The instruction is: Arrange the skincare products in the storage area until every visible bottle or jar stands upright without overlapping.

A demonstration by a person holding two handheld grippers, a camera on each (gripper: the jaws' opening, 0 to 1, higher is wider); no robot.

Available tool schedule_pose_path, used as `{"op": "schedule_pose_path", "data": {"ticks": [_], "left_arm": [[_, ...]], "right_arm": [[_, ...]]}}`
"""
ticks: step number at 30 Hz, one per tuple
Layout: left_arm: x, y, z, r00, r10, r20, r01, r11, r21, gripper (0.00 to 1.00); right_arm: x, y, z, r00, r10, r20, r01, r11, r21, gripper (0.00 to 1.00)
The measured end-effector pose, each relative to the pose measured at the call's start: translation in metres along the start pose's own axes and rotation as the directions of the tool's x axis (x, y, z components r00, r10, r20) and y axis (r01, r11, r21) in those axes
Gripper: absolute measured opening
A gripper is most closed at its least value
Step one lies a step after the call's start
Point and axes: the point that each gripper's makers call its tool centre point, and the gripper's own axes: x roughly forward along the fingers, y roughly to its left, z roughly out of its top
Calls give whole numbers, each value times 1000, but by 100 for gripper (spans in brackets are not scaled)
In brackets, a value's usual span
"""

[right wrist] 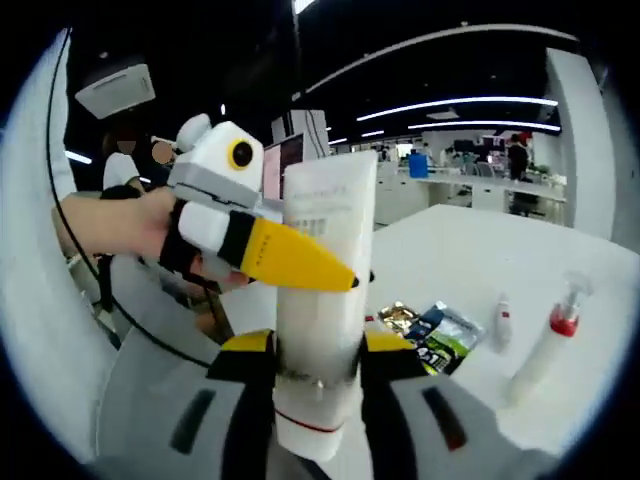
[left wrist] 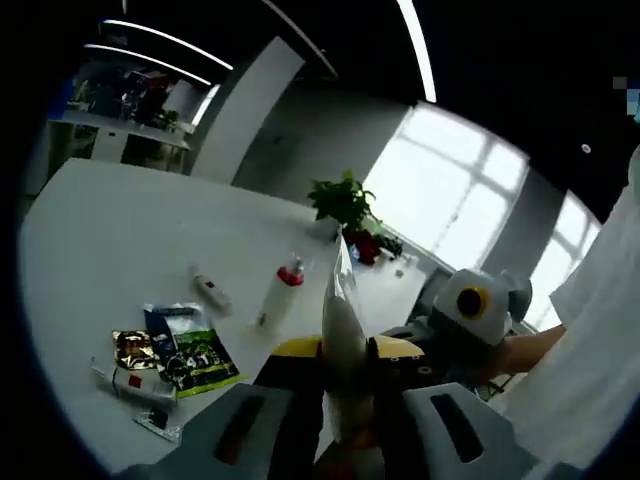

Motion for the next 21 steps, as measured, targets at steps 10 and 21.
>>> {"op": "schedule_pose_path", "data": {"ticks": [10, 21], "left_arm": [[32, -37, 27, 960, -239, -142, 262, 951, 166, 14], [52, -26, 15, 945, -132, -300, 233, 914, 332, 18]], "right_arm": [[-29, -7, 20, 959, 282, 12, -282, 957, 67, 25], [-33, -26, 6, 962, 272, 12, -272, 962, 29, 21]]}}
